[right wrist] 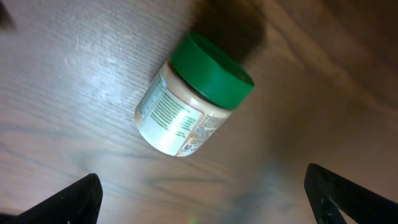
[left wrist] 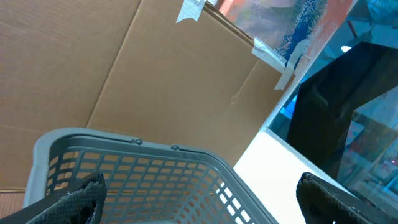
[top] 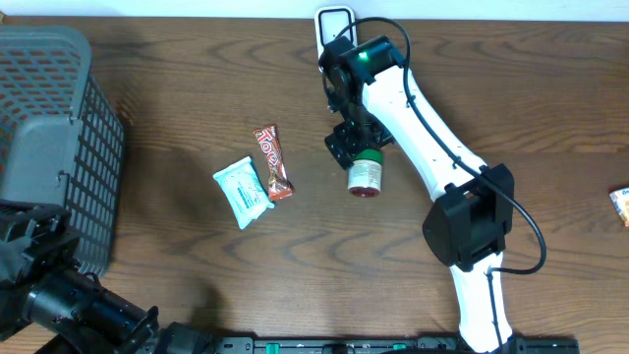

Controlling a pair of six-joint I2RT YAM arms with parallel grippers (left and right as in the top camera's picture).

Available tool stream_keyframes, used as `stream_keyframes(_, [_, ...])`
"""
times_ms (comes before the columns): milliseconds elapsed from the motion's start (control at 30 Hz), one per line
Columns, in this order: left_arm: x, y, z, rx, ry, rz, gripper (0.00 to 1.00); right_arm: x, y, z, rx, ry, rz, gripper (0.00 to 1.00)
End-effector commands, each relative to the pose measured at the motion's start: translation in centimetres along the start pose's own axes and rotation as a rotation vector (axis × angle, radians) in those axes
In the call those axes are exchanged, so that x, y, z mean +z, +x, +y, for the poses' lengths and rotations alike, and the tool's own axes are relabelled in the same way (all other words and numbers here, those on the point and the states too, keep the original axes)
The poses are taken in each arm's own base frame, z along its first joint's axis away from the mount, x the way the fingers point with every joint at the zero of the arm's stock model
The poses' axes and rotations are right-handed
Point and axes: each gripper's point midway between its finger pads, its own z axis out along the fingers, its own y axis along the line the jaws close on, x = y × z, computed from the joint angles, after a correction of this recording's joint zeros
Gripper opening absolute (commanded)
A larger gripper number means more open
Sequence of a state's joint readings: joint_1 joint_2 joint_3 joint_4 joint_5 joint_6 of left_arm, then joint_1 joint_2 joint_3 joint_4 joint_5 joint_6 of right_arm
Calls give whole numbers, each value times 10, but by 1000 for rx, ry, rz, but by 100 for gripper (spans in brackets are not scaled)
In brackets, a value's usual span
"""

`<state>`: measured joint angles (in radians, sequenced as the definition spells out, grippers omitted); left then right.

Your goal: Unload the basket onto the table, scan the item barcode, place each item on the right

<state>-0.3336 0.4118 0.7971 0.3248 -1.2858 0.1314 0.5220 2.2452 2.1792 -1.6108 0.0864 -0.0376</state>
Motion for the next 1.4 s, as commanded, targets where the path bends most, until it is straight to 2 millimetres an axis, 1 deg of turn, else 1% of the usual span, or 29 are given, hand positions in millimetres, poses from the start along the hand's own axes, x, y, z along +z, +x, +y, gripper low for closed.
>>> stream_keyframes(0, [0, -5, 4, -12, -14, -6, 98, -13, -3, -10, -150, 62, -41, 99])
stream_keyframes(33, [0, -5, 4, -12, -14, -6, 98, -13, -2, -11, -160, 64, -35, 99])
stream_keyframes(100, [0, -5, 4, -12, -14, -6, 98, -12, 5, -10, -259, 60, -4, 99])
stream_keyframes(167, [0, -5, 4, -12, -14, -6, 98, -13, 7, -8, -387, 58, 7, 91])
stream_keyframes(200, [0, -5, 4, -12, -14, -6, 98, -13, 4, -7, -456, 62, -4, 86])
stream_keyframes(233, [0, -5, 4, -12, -14, -6, 98, -13, 0, -7, -501, 68, -15, 84])
stream_keyframes(267, [0, -5, 4, -12, -14, -6, 98, -13, -2, -9, -530, 82, -23, 99])
stream_keyframes(367, [0, -5, 4, -12, -14, -6, 98, -14, -10, -13, -539, 107, -48, 99])
stream_keyframes(567, [0, -5, 4, -12, -14, -6, 98, -5, -8, 8, -594, -17, -64, 99])
stream_keyframes(633, [0, -5, 4, -12, -14, -6, 98, 4, -7, 9, -596, -25, -50, 99])
stream_keyframes(733, [0, -5, 4, -12, -14, -6, 98, 19, 1, 12, -618, -40, -3, 99])
stream_keyframes(800, [0, -5, 4, -12, -14, -6, 98, 29, 3, 15, -625, -40, 12, 99])
stream_keyframes(1067, [0, -5, 4, -12, -14, -6, 98, 61, -1, 16, -635, -7, 18, 99])
stream_keyframes(1200, [0, -5, 4, -12, -14, -6, 98, 71, -7, 13, -635, 24, 3, 99])
stream_keyframes(1367, [0, -5, 4, -12, -14, -6, 98, 74, -6, 16, -638, 18, 5, 99])
